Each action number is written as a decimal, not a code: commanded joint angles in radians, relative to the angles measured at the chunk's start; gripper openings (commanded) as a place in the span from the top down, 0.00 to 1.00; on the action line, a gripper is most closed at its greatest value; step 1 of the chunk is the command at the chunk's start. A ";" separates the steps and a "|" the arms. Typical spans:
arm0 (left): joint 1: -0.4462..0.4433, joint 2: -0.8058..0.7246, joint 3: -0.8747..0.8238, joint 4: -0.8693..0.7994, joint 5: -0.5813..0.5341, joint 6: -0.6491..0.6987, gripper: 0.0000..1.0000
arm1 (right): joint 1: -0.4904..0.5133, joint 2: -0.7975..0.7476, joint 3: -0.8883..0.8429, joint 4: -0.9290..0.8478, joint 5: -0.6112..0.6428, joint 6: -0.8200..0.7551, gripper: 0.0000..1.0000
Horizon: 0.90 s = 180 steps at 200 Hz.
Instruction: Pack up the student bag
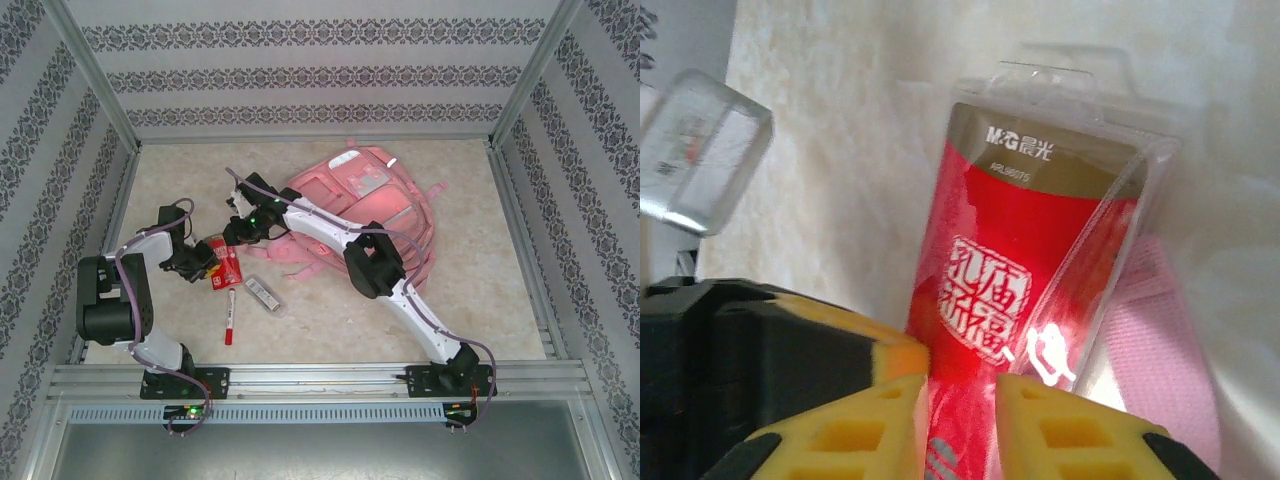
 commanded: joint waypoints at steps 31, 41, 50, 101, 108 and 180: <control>0.003 0.074 -0.035 -0.011 -0.041 0.008 0.93 | 0.000 -0.013 -0.058 -0.091 0.058 0.032 0.63; 0.003 0.077 -0.033 -0.007 -0.034 0.005 0.94 | 0.003 0.002 -0.054 -0.100 0.059 0.039 0.62; 0.003 0.080 -0.033 -0.006 -0.026 0.004 0.94 | 0.005 0.015 -0.048 -0.102 0.056 0.040 0.61; 0.002 0.084 -0.042 0.031 0.043 0.001 0.96 | 0.017 0.116 0.081 -0.111 -0.049 0.047 0.62; 0.001 0.088 -0.043 0.038 0.057 -0.002 0.96 | 0.018 0.124 0.097 -0.112 -0.053 0.048 0.62; -0.007 0.094 -0.034 0.066 0.110 -0.010 0.97 | 0.023 0.151 0.131 -0.058 -0.161 0.054 0.76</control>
